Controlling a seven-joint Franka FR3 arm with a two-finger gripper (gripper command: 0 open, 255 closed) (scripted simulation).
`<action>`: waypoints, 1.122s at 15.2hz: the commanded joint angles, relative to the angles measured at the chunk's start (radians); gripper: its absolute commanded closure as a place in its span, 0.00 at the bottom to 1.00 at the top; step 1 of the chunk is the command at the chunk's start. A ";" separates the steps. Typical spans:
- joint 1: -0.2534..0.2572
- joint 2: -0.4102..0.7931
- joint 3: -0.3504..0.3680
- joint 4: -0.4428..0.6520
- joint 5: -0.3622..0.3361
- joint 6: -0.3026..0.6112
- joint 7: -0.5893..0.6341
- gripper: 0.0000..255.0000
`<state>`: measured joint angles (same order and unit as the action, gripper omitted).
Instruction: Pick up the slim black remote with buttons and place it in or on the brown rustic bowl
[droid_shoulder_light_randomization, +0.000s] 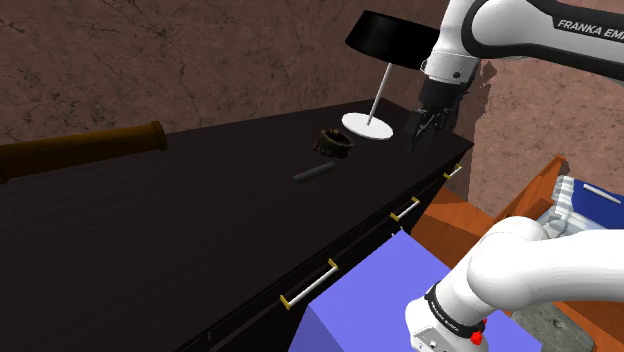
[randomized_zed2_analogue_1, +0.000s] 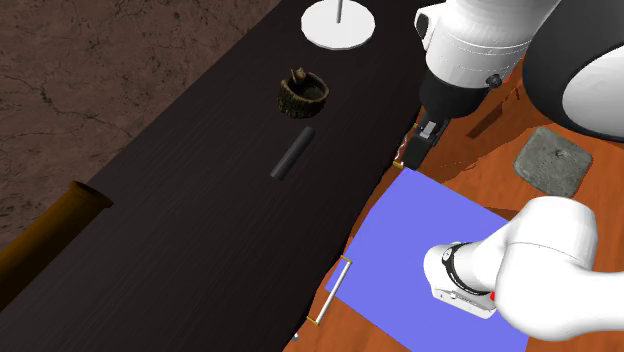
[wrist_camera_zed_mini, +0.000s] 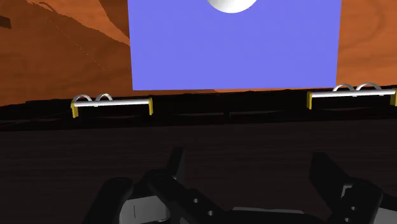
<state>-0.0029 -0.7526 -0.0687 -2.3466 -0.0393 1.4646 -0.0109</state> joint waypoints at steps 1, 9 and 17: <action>0.000 0.000 0.000 0.000 0.000 0.000 0.000 0.00; -0.073 0.121 0.202 -0.097 0.090 0.283 0.476 0.00; -0.179 0.384 0.379 -0.049 0.059 0.541 0.963 0.00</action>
<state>-0.1672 -0.4121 0.2862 -2.4099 0.0301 1.9709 0.8765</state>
